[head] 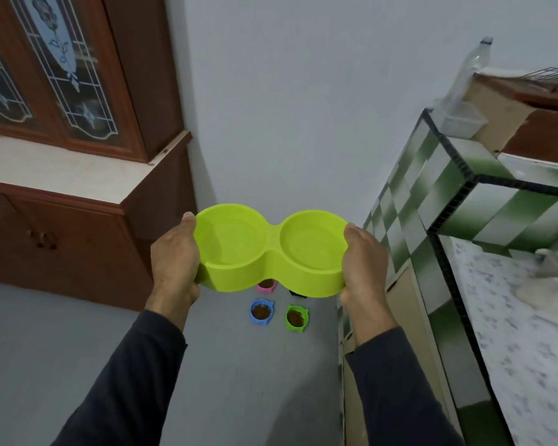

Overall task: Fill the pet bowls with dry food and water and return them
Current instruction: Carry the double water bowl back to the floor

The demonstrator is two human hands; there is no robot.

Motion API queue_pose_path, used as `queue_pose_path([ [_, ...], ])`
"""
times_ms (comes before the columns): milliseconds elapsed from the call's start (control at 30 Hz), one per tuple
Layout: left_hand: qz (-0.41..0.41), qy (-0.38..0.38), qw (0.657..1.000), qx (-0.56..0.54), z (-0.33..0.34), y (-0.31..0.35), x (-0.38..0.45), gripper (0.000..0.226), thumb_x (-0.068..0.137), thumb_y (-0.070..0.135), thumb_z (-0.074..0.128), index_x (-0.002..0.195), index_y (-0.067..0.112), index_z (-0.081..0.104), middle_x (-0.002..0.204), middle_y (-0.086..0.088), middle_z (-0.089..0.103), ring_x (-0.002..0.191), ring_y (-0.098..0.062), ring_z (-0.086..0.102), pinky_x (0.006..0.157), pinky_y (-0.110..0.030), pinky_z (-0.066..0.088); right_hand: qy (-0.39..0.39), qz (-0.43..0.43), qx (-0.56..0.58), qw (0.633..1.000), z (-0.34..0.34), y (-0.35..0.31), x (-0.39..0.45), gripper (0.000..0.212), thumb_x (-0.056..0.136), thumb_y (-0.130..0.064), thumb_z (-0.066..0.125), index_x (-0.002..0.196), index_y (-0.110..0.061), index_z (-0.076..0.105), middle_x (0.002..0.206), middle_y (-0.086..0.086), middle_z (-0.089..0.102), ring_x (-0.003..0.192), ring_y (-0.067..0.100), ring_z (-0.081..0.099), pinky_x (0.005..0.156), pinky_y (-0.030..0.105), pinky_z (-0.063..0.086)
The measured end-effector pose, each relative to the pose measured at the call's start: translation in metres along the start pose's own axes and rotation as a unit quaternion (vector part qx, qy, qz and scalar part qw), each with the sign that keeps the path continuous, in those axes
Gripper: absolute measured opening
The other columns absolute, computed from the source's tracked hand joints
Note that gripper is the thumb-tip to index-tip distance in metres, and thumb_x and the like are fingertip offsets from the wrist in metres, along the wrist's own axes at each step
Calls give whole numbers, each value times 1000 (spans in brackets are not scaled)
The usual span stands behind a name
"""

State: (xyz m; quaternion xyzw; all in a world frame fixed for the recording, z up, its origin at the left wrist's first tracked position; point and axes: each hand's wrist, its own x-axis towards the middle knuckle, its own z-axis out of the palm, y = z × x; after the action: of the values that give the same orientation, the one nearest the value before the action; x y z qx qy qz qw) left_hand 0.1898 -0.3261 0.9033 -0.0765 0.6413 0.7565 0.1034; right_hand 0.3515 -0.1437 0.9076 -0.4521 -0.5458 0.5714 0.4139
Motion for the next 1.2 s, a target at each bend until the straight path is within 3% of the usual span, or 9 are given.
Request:
queue_pose_path([
  [67, 3, 10, 1000, 9, 7, 3, 21, 37, 95, 47, 69, 71, 20, 62, 74, 17, 65, 73, -7, 60, 66, -32, 49, -6, 7, 7, 1000, 19, 1, 14, 26, 101, -26, 59, 121, -17, 72, 94, -24, 62, 102, 9, 62, 86, 26, 44],
  [133, 14, 8, 999, 32, 13, 5, 40, 33, 95, 47, 68, 74, 22, 66, 71, 17, 68, 82, -15, 67, 77, -39, 56, -14, 14, 11, 1000, 37, 2, 28, 22, 100, -26, 60, 116, -20, 74, 93, -25, 63, 97, 3, 61, 83, 24, 44],
  [200, 35, 5, 997, 62, 19, 5, 59, 32, 97, 48, 64, 85, 19, 71, 88, 6, 72, 103, -26, 70, 98, -52, 55, -23, 18, 13, 999, 54, 6, 45, 14, 100, -26, 60, 101, -28, 74, 92, -26, 63, 94, -2, 59, 80, 23, 44],
  [267, 34, 6, 997, 64, 25, 4, 75, 36, 99, 50, 60, 94, 17, 73, 105, -6, 73, 112, -30, 68, 104, -56, 52, -36, 16, 9, 999, 71, 9, 62, 17, 100, -25, 60, 87, -33, 69, 91, -27, 63, 92, -5, 58, 76, 20, 43],
  [433, 16, 52, 998, 6, 54, 1, 115, 36, 99, 43, 66, 70, 21, 62, 78, 15, 66, 81, -14, 63, 78, -36, 51, -64, 14, 7, 998, 114, 15, 106, 19, 100, -26, 61, 85, -34, 70, 96, -23, 68, 97, 2, 62, 78, 21, 45],
  [667, 10, 96, 995, -32, 96, -4, 171, 32, 100, 38, 66, 73, 22, 65, 76, 11, 67, 86, -19, 61, 82, -37, 49, -116, 9, 7, 993, 171, 18, 180, 22, 98, -26, 62, 81, -35, 73, 89, -24, 73, 92, -4, 64, 74, 18, 45],
  [800, 6, 130, 991, -42, 114, -6, 195, 44, 100, 39, 66, 59, 23, 69, 54, 21, 64, 69, -10, 55, 72, -33, 46, -158, 0, 5, 987, 203, 19, 217, 23, 99, -25, 62, 83, -34, 75, 92, -23, 74, 96, 0, 66, 80, 21, 46],
  [1067, 31, 159, 985, -54, 129, -16, 243, 38, 104, 41, 59, 70, 25, 62, 77, 6, 57, 88, -20, 53, 80, -39, 44, -224, 18, 9, 974, 268, 35, 270, 21, 100, -24, 60, 89, -33, 76, 96, -21, 75, 99, 0, 66, 82, 20, 47],
  [1200, 17, 155, 987, -46, 136, -27, 276, 41, 105, 42, 57, 69, 31, 75, 82, 11, 63, 93, -19, 57, 85, -40, 47, -236, 16, 12, 972, 297, 51, 293, 20, 102, -20, 58, 97, -29, 75, 105, -11, 75, 105, 10, 67, 88, 25, 49],
])
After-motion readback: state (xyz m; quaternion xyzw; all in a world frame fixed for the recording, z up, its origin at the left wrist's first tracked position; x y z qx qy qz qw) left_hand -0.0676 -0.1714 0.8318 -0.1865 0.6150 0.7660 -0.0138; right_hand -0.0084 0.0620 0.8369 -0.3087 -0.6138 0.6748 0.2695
